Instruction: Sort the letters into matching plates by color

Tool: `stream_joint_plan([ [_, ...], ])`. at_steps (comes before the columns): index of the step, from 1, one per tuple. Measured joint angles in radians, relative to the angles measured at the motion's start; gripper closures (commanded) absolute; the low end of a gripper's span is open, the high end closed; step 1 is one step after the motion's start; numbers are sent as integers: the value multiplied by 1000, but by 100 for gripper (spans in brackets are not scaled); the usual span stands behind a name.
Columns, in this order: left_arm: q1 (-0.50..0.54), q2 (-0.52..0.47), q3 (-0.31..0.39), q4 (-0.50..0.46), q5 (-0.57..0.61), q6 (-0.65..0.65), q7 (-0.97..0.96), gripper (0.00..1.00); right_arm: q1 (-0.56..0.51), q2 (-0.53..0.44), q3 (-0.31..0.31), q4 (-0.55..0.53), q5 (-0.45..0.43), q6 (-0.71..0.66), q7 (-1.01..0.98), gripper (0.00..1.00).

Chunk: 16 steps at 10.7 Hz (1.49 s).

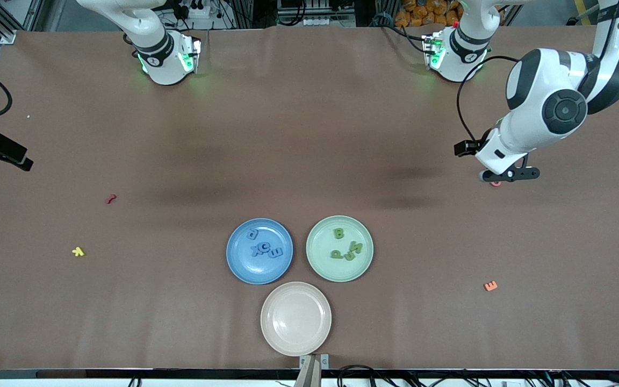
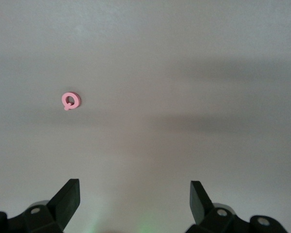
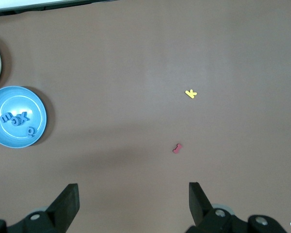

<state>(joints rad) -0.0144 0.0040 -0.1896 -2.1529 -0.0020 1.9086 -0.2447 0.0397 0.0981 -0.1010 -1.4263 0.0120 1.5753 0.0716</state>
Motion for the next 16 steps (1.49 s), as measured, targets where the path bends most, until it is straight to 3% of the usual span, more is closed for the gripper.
stream_joint_plan([
  [5, 21, -48, 1, 75, 0, 4, 17, 0, 1, 0, 1, 0, 0, -1, -52, 0],
  [10, 23, -60, 8, 292, 0, -103, 17, 0, 1, 1, 1, 0, 0, -1, -54, 0],
  [16, 24, -57, 9, 469, 0, -247, 38, 0, 2, 3, 1, -2, 0, -3, -54, 0],
])
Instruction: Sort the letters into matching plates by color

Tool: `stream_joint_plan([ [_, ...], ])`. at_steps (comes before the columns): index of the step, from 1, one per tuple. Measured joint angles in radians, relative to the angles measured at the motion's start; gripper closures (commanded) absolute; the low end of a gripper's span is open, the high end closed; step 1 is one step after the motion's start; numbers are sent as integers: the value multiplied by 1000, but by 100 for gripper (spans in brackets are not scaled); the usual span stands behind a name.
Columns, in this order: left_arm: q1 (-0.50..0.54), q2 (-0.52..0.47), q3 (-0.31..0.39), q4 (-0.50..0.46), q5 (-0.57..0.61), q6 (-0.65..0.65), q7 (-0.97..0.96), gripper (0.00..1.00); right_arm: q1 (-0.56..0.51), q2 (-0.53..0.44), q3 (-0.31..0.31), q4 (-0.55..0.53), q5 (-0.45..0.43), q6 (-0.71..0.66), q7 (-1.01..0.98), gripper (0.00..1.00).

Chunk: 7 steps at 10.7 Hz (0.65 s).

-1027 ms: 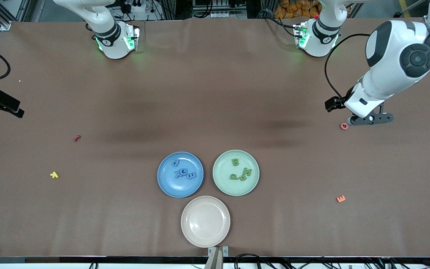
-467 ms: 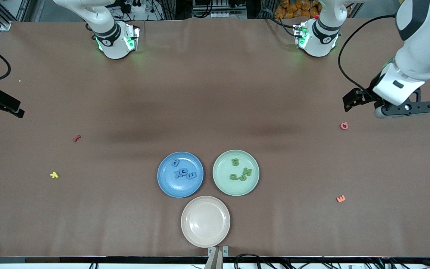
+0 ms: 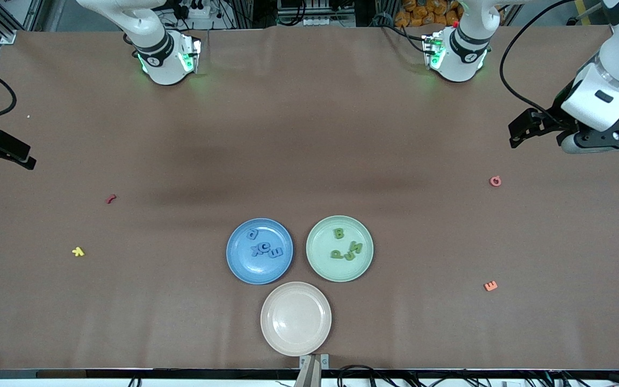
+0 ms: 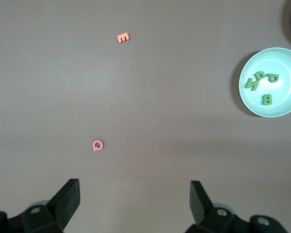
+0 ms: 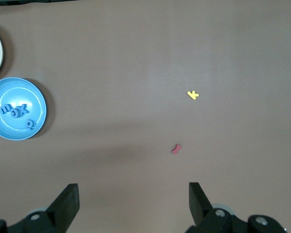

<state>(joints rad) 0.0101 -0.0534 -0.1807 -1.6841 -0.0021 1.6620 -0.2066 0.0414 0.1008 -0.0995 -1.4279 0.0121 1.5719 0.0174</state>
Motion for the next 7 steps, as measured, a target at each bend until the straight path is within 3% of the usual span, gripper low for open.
stream_joint_plan([
  [7, -3, 0, -10, 18, 0, -26, 12, 0, 0, 0, 0, 0, 0, 2, 0, 0],
])
